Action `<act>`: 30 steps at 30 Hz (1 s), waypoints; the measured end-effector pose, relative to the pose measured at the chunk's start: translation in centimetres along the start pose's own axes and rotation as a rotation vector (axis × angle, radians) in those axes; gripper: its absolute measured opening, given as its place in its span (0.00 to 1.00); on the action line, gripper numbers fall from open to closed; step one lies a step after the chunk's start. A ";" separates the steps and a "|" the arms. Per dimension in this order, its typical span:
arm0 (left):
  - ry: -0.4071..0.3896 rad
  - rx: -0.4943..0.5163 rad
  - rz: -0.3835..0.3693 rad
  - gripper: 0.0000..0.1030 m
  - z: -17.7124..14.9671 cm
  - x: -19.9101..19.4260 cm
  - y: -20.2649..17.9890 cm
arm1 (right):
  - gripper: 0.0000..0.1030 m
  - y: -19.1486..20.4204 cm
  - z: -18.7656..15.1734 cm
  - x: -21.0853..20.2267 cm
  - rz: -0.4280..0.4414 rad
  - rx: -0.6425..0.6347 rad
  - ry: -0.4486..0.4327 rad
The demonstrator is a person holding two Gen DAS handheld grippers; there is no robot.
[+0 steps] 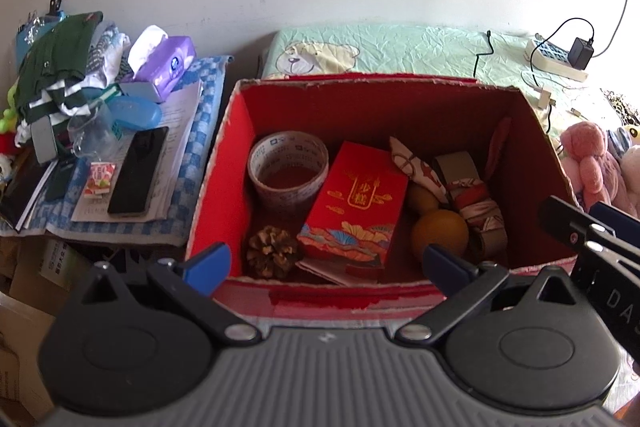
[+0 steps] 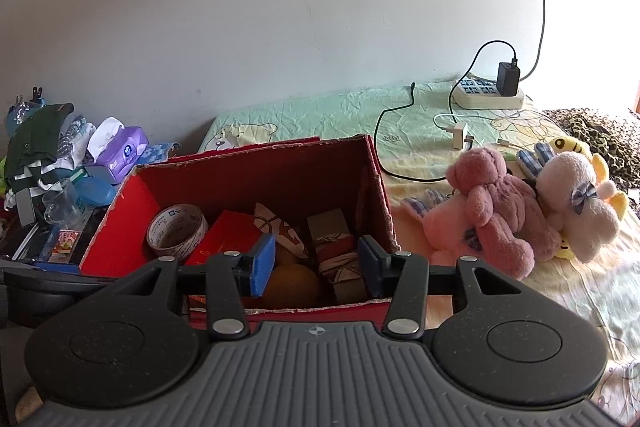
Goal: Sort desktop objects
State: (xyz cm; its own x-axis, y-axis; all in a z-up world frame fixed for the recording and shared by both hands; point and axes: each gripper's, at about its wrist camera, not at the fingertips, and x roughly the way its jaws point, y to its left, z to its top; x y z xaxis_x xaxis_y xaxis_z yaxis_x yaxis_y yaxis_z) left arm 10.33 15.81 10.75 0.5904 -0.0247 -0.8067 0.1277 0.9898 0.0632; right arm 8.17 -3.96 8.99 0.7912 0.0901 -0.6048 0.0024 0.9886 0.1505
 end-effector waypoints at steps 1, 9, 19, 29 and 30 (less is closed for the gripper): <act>0.003 0.005 0.003 0.99 -0.1 0.1 -0.1 | 0.48 0.0 -0.1 -0.1 0.000 -0.002 0.001; 0.051 0.011 0.019 0.99 -0.6 0.6 -0.6 | 0.51 -0.5 -0.7 0.3 0.007 -0.001 0.056; 0.067 0.041 0.036 0.99 0.6 0.6 -1.1 | 0.52 -0.7 0.5 0.2 0.045 0.023 0.065; 0.102 0.064 0.051 0.99 2.2 2.0 -1.0 | 0.54 -0.3 1.6 1.6 0.051 -0.001 0.060; 0.105 0.065 0.053 0.99 2.2 2.1 -0.9 | 0.54 -0.3 1.7 1.8 0.051 -0.004 0.062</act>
State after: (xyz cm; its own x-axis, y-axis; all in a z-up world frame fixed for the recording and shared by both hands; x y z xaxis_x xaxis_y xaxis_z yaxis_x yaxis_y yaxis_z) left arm 13.25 14.51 10.28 0.5112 0.0452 -0.8583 0.1524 0.9780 0.1423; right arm 10.64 -4.26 9.18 0.7510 0.1474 -0.6436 -0.0393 0.9830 0.1794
